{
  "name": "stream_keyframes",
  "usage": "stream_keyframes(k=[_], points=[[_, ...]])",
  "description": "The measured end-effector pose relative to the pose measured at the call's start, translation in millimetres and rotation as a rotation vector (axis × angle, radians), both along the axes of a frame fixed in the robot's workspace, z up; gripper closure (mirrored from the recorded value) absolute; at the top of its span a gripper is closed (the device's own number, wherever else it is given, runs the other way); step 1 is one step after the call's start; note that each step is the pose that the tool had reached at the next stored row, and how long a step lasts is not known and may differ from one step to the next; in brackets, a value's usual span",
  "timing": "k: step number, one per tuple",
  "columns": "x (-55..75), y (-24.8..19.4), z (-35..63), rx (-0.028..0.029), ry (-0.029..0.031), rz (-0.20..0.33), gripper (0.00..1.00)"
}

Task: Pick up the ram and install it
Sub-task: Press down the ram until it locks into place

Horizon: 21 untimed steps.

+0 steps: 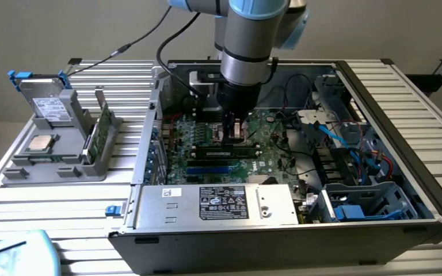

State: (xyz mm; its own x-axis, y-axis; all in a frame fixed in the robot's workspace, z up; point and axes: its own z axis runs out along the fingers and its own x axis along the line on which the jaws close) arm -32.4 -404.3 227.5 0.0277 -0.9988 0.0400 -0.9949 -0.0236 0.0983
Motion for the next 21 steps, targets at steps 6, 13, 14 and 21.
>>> stream_keyframes(k=[6, 13, 14, 21], points=[[-0.5, 0.3, -2.4, -0.0001, 0.0, 0.0, 0.89], [-0.4, 0.4, 9.3, 0.0004, 0.0103, 0.0, 0.89], [-0.1, 0.4, 10.5, 0.0004, 0.0117, 0.0, 0.89], [7.9, -2.8, 15.3, 0.0007, 0.0247, 0.003, 0.89]])
